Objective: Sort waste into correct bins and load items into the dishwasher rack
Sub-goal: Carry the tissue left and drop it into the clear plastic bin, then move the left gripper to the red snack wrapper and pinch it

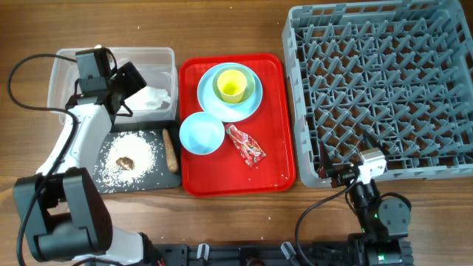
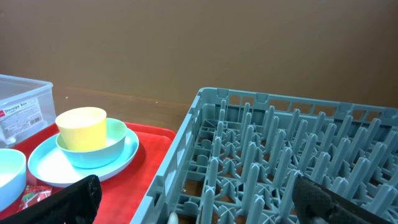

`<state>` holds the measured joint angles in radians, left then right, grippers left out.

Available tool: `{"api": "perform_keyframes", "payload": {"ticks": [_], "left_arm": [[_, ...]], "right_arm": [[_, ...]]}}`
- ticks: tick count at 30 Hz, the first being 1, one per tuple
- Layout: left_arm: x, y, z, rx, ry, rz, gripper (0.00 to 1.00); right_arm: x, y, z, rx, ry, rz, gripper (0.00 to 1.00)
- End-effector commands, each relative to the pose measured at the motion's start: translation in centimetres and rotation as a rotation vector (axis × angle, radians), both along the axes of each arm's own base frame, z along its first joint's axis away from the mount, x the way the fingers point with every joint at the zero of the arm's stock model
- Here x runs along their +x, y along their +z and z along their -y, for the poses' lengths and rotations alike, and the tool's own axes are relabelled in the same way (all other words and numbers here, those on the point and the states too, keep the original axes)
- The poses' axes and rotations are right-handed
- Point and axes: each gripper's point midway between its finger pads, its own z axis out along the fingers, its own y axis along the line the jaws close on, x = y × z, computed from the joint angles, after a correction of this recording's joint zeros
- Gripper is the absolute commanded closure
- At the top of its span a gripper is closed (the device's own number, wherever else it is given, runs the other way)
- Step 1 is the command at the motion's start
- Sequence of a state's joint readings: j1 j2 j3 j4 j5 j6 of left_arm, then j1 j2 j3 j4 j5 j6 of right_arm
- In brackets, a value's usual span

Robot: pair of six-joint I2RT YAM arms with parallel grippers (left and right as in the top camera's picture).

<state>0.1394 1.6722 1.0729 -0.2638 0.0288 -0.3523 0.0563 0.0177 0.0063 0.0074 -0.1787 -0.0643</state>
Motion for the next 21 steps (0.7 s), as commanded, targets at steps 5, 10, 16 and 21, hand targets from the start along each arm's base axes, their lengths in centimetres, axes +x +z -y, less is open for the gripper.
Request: {"api": "perform_keyframes", "payload": {"ticks": [5,10,16,21], "left_arm": [[0.7,3.9,3.8,-0.097,-0.136,0.110,0.15],[-2.9,8.6,12.1,-0.338,-0.428,0.144,0.00],[-8.5,12.4,20.2,-0.609,-0.750,0.122,0.01],[-11.5,11.3,23.3,-0.665,-0.815,-0.005,0.70]], "right_arm": [[0.0,0.1,-0.1,0.012,0.005,0.004,0.00],[0.0,0.1,-0.1,0.012,0.005,0.004,0.00],[0.0,0.1,-0.1,0.012,0.005,0.003,0.00],[0.0,0.1,-0.1,0.012,0.005,0.003,0.00]]}}
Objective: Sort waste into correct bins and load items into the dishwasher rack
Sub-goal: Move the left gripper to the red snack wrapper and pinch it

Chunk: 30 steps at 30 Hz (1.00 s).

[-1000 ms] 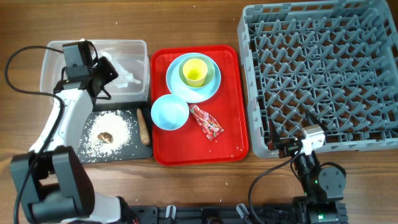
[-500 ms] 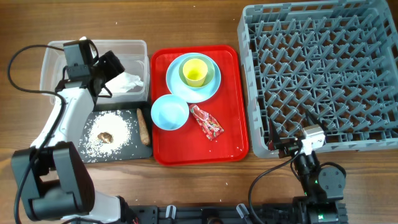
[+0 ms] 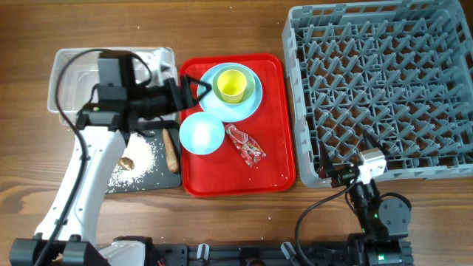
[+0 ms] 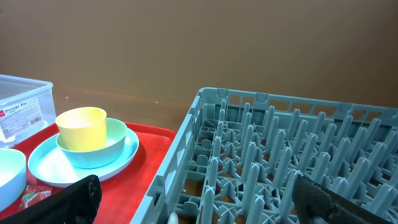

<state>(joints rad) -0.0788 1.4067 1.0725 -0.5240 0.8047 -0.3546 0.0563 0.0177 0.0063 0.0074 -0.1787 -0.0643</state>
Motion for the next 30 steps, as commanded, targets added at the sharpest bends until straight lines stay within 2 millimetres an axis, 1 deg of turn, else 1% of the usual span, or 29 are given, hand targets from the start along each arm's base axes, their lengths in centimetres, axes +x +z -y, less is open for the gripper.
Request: {"api": "perform_keyframes", "payload": {"ticks": [1,3,5,7,9,11,13,15,16,18,27,30], "left_arm": [[-2.5,0.8,3.2,-0.058,-0.128,-0.033,0.83],[-3.2,0.3,4.1,-0.034,-0.147,-0.047,0.96],[-3.7,-0.6,4.8,0.018,-0.145,-0.067,0.96],[-4.0,-2.4,5.0,0.122,-0.076,-0.125,0.96],[-4.3,-4.2,4.5,0.246,0.015,-0.172,0.96],[-4.7,-5.9,3.4,0.393,0.128,-0.203,0.96],[-5.1,-6.9,2.1,0.508,0.217,-0.218,0.96],[-5.6,-7.4,1.1,0.582,0.281,-0.230,0.96],[-5.8,-7.5,0.9,0.598,0.300,-0.239,0.96],[-6.2,-7.7,1.2,0.595,0.289,-0.248,0.96],[-8.0,-7.5,4.8,0.509,0.163,-0.278,0.92],[-8.8,-7.9,5.8,0.507,0.158,-0.304,0.82]], "right_arm": [[0.0,0.1,-0.1,0.012,0.005,0.004,0.00],[0.0,0.1,-0.1,0.012,0.005,0.003,0.00],[0.0,0.1,-0.1,0.012,0.005,0.003,0.00],[0.0,0.1,-0.1,0.012,0.005,0.004,0.00],[0.0,0.1,-0.1,0.012,0.005,0.003,0.00],[0.0,0.1,-0.1,0.012,0.005,0.003,0.00],[0.0,0.1,-0.1,0.012,0.005,0.003,0.00],[0.0,0.1,-0.1,0.012,0.005,0.004,0.00],[0.0,0.1,-0.1,0.012,0.005,0.003,0.00],[0.0,0.1,-0.1,0.012,0.005,0.004,0.00],[0.0,0.1,-0.1,0.012,0.005,0.003,0.00],[0.0,0.1,-0.1,0.012,0.005,0.003,0.00]]}}
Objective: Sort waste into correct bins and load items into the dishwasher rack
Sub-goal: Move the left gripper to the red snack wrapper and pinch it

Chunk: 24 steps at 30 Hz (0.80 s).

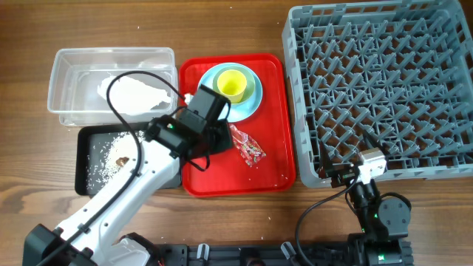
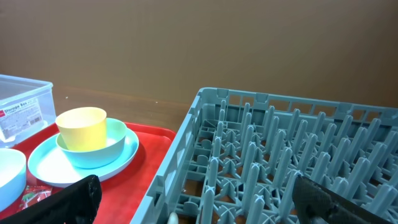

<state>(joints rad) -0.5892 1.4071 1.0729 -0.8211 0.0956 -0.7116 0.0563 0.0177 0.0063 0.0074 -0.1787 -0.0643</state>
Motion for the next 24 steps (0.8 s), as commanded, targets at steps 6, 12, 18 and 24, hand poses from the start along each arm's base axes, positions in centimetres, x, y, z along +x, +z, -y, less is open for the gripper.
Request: {"api": "perform_keyframes", "payload": {"ticks": [6,12,18,24], "left_arm": [[-1.2,-1.4,4.9,-0.073,0.041,-0.058,0.81],[-0.2,-1.7,9.6,-0.153,-0.010,0.023,0.96],[-0.1,-5.0,5.1,0.094,0.139,0.018,0.75],[-0.9,-5.3,4.3,0.211,-0.104,0.050,0.48]], "right_arm": [[0.0,0.1,-0.1,0.012,0.005,0.003,0.00],[0.0,0.1,-0.1,0.012,0.005,0.003,0.00],[0.0,0.1,-0.1,0.012,0.005,0.003,0.00],[0.0,0.1,-0.1,0.012,0.005,0.003,0.00]]}}
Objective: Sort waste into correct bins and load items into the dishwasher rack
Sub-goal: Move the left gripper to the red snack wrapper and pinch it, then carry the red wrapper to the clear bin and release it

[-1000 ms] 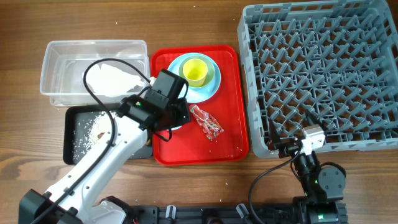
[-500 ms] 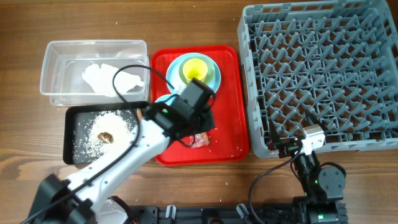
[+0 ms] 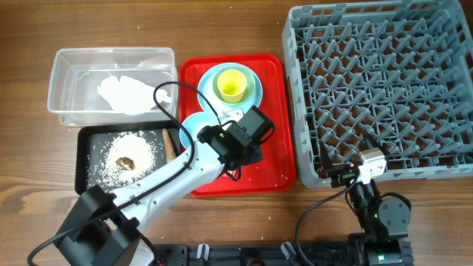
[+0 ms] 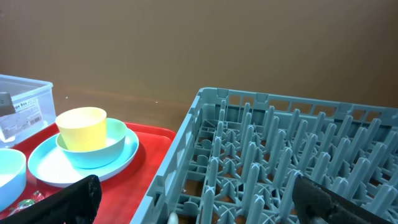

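My left gripper [image 3: 247, 142] reaches low over the middle of the red tray [image 3: 277, 177]; its wrist covers the fingers and the spot beneath them, so no wrapper shows in the overhead view. A shiny red scrap [image 4: 25, 205] peeks in at the lower left of the right wrist view. The yellow cup [image 3: 230, 83] stands in a pale green bowl [image 4: 115, 140] on a light blue plate [image 3: 209, 80]. A blue bowl [image 3: 191, 127] lies half under the left arm. My right gripper [image 4: 196, 186] stands open and empty at the front edge of the grey dishwasher rack [image 3: 384, 81].
The clear bin [image 3: 70, 63] at the back left holds white tissue [image 3: 126, 92]. A black tray [image 3: 85, 151] in front of it holds rice grains, a brown scrap [image 3: 124, 160] and a brown stick [image 3: 170, 144]. Cables trail from both arms.
My left gripper has moved right, from over the blue bowl to the middle of the red tray, and now covers the red wrapper. The right arm has not moved.
My left gripper was at the clear bin beside the white tissue. Then it stood open at the tray's left edge near the plate. Then it was over the blue bowl. Now it hangs where the red wrapper lay. The right gripper stayed open by the rack.
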`<state>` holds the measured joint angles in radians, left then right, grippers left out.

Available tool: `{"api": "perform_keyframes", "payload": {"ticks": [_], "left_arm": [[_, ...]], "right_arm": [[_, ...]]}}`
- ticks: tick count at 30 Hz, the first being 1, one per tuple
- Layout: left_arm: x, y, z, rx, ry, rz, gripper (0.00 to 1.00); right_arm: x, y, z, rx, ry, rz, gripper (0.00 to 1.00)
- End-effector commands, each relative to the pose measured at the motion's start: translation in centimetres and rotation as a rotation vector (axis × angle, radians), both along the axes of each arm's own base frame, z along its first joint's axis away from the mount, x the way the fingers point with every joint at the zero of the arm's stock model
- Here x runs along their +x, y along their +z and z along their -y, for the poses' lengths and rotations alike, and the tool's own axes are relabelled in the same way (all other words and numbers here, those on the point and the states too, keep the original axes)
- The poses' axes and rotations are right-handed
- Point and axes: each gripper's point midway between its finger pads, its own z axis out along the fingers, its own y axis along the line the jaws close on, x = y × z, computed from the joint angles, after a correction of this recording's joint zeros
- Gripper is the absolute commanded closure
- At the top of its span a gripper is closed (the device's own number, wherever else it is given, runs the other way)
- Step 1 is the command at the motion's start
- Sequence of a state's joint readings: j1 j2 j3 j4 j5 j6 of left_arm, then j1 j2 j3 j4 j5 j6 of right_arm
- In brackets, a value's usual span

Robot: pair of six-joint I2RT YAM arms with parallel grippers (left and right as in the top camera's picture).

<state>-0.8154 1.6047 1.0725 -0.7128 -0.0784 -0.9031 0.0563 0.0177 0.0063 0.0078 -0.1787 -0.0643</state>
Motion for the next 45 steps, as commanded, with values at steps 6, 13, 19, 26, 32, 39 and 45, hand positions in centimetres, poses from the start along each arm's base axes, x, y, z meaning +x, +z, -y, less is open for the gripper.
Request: {"api": "perform_keyframes", "payload": {"ticks": [6,13,19,26,32,39,45], "left_arm": [[0.0,-1.3,-0.5,0.124,-0.159,0.029,0.48],[1.0,-5.0,-2.7,0.298,-0.131,0.031,0.46],[1.2,-7.5,-2.1,0.306,-0.137,0.006,0.46],[0.8,-8.9,-2.2,0.317,-0.144,-0.027,0.56],[0.7,-8.9,-2.1,0.311,-0.145,-0.032,0.76],[0.2,-9.0,-1.5,0.277,-0.155,-0.060,0.90],[0.6,-8.0,-1.1,0.254,-0.153,-0.035,0.96]], "right_arm": [[0.0,0.1,-0.1,0.012,0.005,0.003,0.00],[0.0,0.1,-0.1,0.012,0.005,0.003,0.00],[0.0,0.1,-0.1,0.012,0.005,0.003,0.00],[0.0,0.1,-0.1,0.012,0.005,0.003,0.00],[0.0,0.1,-0.1,0.012,0.005,0.003,0.00],[0.0,0.1,-0.1,0.012,0.005,0.003,0.00],[0.0,0.1,-0.1,0.012,0.005,0.003,0.00]]}}
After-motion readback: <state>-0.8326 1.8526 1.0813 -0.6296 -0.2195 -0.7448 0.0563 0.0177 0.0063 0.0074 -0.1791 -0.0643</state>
